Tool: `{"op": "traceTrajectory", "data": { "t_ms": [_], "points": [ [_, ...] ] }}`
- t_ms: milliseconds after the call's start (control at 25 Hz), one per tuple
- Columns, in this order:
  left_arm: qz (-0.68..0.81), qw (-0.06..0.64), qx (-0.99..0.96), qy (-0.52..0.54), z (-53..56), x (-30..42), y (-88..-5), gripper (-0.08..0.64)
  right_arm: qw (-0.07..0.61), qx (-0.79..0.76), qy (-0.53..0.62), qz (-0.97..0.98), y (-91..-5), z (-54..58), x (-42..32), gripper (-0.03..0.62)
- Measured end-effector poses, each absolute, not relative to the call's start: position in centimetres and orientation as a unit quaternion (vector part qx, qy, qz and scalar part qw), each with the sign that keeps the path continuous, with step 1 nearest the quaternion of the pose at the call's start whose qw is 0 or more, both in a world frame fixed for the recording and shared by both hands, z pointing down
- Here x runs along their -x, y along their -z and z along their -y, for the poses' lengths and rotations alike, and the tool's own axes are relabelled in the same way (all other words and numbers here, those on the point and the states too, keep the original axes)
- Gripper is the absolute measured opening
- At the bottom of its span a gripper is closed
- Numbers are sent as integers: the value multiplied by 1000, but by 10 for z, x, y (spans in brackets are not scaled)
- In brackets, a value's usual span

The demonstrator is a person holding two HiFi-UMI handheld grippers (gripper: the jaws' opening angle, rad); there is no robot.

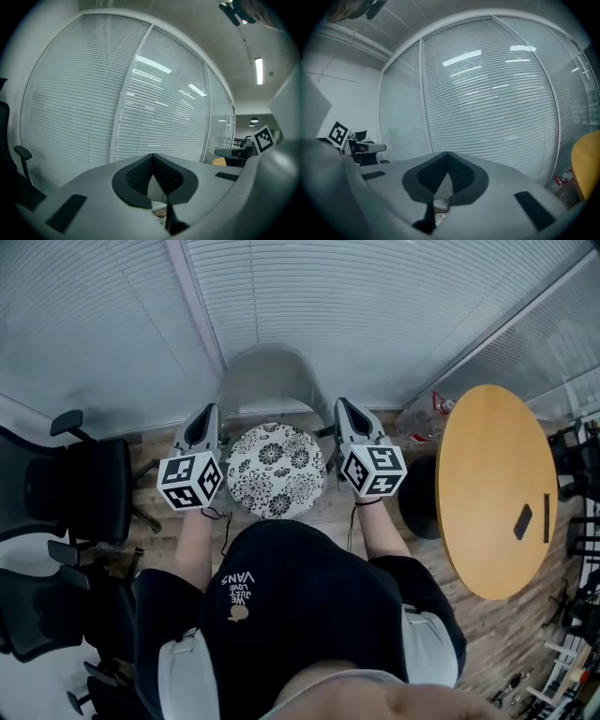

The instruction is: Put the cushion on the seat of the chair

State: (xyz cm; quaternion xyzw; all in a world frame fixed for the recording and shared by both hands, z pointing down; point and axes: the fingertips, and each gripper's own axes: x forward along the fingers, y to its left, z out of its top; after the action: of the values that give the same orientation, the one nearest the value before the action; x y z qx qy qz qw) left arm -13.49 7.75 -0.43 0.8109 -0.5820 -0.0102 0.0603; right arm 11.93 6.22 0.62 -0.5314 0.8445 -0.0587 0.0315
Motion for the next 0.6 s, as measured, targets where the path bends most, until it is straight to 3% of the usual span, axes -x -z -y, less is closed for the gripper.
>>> {"op": "traceTrajectory", "data": {
  "t_ms": [600],
  "points": [
    [589,76,-805,10,-83,144,-5,11,19,520,64,-851,-9,-68,-111,17]
  ]
}}
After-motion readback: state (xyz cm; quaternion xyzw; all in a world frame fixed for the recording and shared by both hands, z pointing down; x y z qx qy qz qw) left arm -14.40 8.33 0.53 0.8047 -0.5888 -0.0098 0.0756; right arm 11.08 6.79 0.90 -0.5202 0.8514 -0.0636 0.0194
